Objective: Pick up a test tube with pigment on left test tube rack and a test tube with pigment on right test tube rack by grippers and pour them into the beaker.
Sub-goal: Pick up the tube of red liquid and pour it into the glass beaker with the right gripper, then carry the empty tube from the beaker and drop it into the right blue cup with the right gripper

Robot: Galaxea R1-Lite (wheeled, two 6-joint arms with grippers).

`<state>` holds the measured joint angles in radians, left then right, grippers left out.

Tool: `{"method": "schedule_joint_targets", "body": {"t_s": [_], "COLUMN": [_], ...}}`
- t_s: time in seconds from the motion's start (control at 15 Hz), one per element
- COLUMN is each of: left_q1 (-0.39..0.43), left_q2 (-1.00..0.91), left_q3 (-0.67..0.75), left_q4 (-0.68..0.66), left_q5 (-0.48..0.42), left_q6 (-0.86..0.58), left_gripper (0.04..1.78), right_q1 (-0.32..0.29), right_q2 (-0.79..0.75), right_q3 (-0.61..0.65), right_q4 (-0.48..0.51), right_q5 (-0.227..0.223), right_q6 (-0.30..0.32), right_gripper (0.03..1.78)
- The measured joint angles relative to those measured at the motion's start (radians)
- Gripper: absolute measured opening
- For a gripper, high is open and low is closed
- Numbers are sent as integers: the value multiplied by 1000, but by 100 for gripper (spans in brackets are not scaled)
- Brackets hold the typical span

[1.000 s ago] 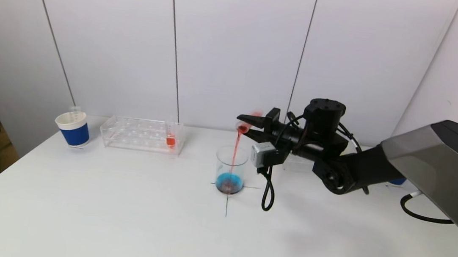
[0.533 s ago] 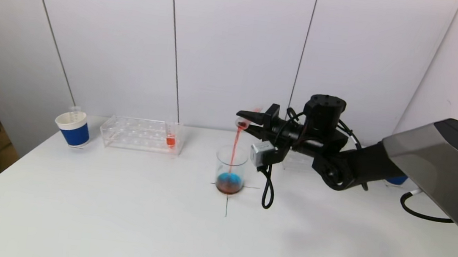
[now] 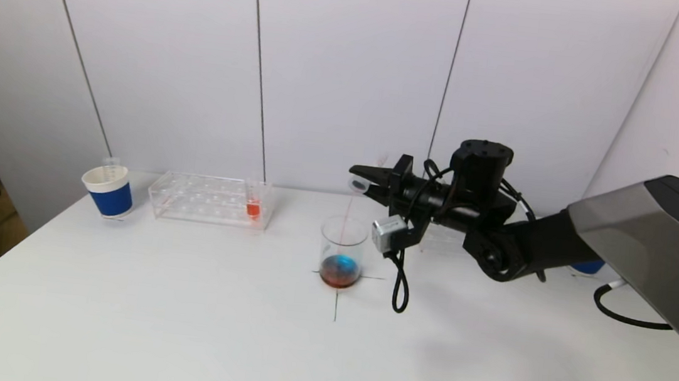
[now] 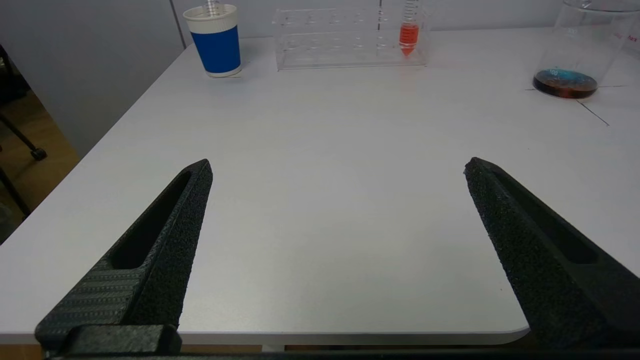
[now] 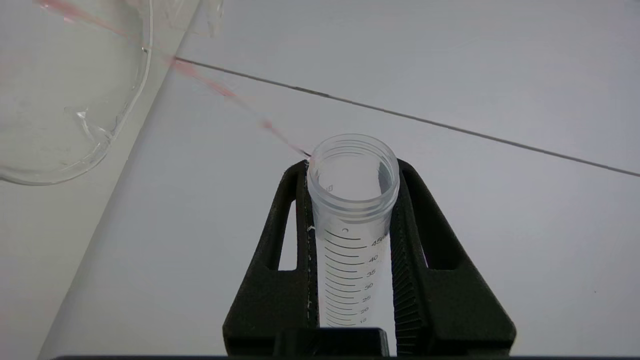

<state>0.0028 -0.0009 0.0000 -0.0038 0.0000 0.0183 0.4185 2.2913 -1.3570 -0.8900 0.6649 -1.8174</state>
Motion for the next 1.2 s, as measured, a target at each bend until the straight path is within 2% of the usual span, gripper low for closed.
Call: {"method": "schedule_joint_targets", "body": {"t_s": [0.47,0.6,0.67,0.87,1.0,1.13,1.2], "left_q1": [0,0,0,0,0,0,0], "left_q2": [0,0,0,0,0,0,0], "left_q3": [0,0,0,0,0,0,0], "left_q4": [0,0,0,0,0,0,0], "left_q5": [0,0,0,0,0,0,0], "left_q6": [0,0,0,0,0,0,0], "left_gripper": [176,176,176,176,176,176,176], "right_q1": [0,2,5,20,29,38,43], "right_q2": [-7,-5,-3,-3,-4,-7,-10], "right_q3": [3,4,5,11,9,4,3], "right_q4": [-1,-7,-12,-55,-122,-146,-149], "right_q5": [1,0,-1,-30,-104,-180,-203], "right_q6": [-26,4,40,254,446,623,703], "right_gripper": [47,47,47,47,47,47,47]}}
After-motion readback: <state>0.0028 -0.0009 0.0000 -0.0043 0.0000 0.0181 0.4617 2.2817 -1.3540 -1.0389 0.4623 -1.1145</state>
